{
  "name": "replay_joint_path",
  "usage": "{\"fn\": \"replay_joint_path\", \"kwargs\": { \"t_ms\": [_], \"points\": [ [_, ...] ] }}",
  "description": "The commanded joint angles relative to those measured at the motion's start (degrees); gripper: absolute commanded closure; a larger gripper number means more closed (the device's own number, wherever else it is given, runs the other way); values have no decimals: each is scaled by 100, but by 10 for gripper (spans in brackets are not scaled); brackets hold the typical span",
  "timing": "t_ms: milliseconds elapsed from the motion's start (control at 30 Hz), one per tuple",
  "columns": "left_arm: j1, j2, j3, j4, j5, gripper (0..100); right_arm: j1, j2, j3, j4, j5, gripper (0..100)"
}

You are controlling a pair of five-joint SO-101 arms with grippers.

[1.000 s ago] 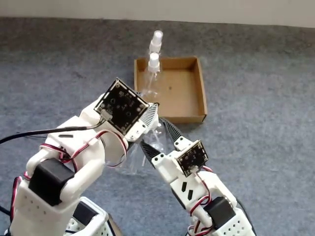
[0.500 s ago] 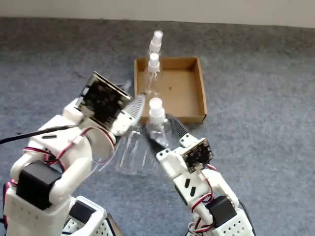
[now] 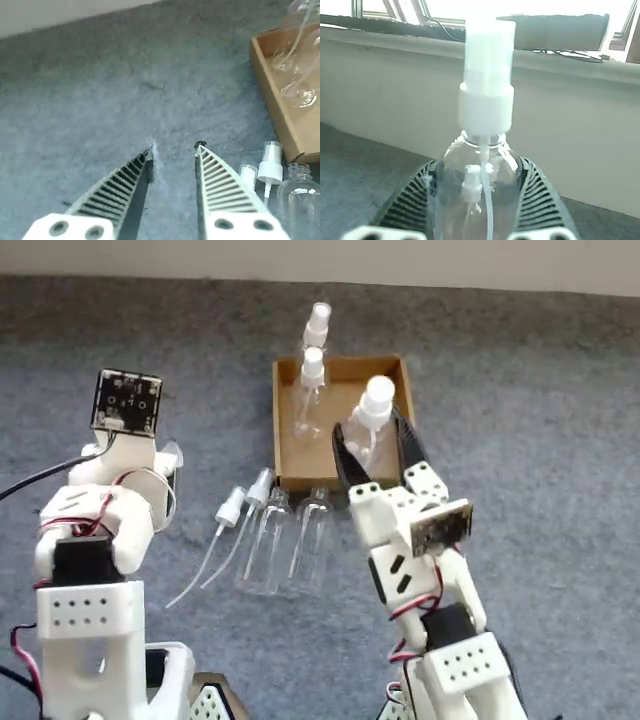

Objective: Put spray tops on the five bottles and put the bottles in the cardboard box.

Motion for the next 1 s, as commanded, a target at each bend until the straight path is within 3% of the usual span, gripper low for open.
{"fn": "replay_joint_path", "kwargs": {
  "t_ms": [0, 167, 300, 467, 767, 867, 967],
  "points": [
    [-479, -48, 1138, -835, 976, 864, -110, 1385, -901, -998, -26, 995],
    [-1077, -31, 2378, -2585, 1380, 864, -558, 2923, -1130, -2343, -26, 995],
    [-1033, -13, 2835, -3666, 1424, 864, -620, 4040, -1130, -3574, -26, 995],
    [-980, -13, 2818, -3613, 1424, 864, -611, 5226, -1165, -4760, -26, 995],
    [-980, -13, 2844, -3622, 1415, 864, -426, 6396, -1191, -5543, 70, 995],
    [-980, -13, 2853, -3622, 1415, 864, 163, 6237, -1393, -5385, 308, 995],
    [-980, -13, 2853, -3622, 1415, 864, 822, 6237, -1930, -4444, 299, 995]
  ]
}}
